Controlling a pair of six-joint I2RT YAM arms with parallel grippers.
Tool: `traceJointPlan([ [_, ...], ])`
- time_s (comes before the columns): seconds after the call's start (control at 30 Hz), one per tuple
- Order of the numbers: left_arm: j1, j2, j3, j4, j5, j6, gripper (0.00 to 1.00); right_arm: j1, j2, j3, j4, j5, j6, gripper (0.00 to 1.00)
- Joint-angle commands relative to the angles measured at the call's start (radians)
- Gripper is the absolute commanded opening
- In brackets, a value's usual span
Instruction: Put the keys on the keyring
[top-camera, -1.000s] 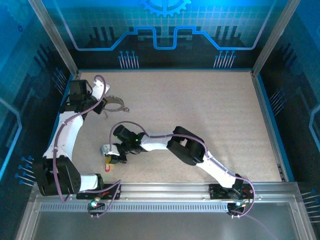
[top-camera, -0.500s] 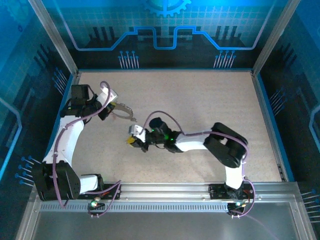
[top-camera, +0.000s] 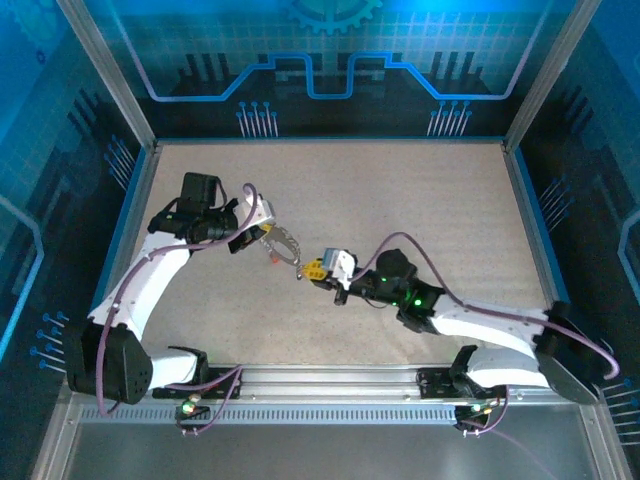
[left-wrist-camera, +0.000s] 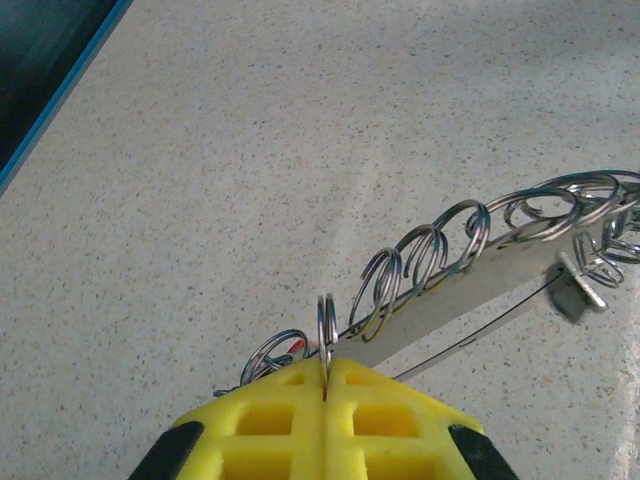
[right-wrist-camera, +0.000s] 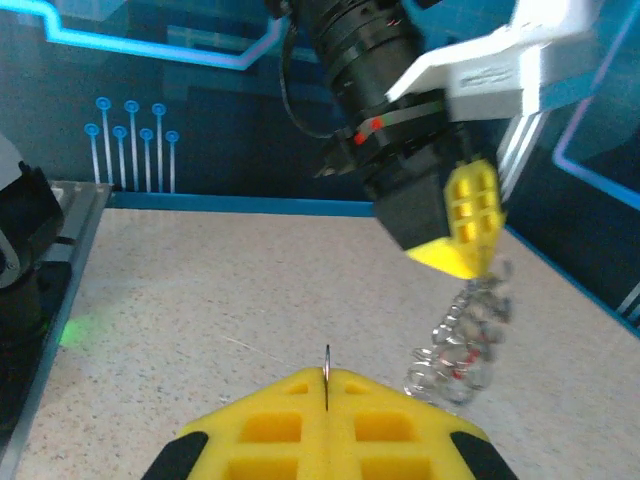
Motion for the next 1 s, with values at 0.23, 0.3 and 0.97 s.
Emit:
traceJointPlan([
  [0.23,-0.164,-0.056,-0.046,0.027,0.116,0.286,0.00,-0.187,-0.240,0.034,-0.400,0.020,-0.173,0.00],
  [0.3,-0.213,-0.056,-0.056,0.045,0.111,0.304,0.00,-0.214,-0.246,0.040,-0.447,0.009,-0.242,0.00],
  [0.97,-0.439,0.035,-0.144,0.387,-0.090,0.025,0.00,-0.157,-0.099,0.063,-0.374,-0.073,-0.215,0.00],
])
